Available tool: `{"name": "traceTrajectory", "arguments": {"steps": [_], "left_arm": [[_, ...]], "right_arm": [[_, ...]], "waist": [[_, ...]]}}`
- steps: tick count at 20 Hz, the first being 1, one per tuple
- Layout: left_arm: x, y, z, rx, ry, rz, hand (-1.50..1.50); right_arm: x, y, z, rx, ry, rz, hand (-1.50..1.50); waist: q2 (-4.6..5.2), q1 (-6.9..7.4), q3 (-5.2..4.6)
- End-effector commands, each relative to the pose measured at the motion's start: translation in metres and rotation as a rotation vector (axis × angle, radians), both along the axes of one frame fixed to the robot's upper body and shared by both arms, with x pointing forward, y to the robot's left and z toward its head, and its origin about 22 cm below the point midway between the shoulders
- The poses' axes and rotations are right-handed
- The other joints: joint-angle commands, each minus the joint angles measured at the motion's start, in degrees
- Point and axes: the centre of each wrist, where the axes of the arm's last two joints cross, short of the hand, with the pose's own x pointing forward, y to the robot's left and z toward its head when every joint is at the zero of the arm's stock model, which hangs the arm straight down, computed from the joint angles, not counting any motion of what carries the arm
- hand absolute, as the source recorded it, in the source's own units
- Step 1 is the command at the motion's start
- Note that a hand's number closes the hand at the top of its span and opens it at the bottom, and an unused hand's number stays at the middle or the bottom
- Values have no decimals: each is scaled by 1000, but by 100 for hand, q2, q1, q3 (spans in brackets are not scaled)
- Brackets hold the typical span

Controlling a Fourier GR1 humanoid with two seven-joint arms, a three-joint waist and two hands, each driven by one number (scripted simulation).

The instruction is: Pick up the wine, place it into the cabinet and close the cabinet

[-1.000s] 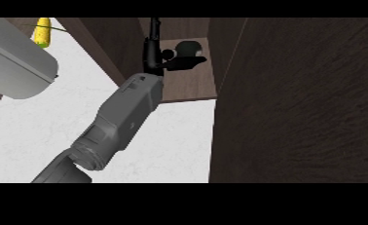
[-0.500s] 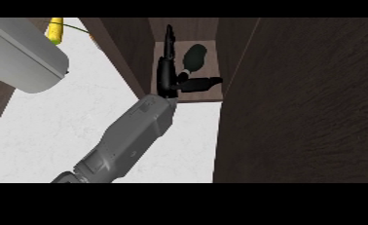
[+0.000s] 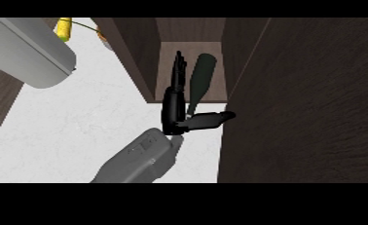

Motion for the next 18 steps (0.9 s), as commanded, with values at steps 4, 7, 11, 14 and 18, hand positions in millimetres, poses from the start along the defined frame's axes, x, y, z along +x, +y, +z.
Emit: {"name": "traceTrajectory", "arguments": {"steps": [4,7,11,14,18], "left_arm": [[-70,18,-7,-65,-7,-43,-150],[-80,35,9,-82,-22,-59,-150],[-102,59,5,-41,-11,-40,150],[-131,85,4,-9,7,-31,150],[-149,96,3,10,41,-87,150]], "right_arm": [[-20,-10,6,-30,-13,-37,-150],[-12,-19,14,-28,-13,-22,-150],[-17,-18,5,-48,-5,-46,-150],[-19,-19,7,-102,-7,-11,-150],[-18,-28,0,-230,43,83,150]], "waist": [[-8,25,1],[4,16,0],[12,1,0],[4,26,0],[7,-4,2]]}}
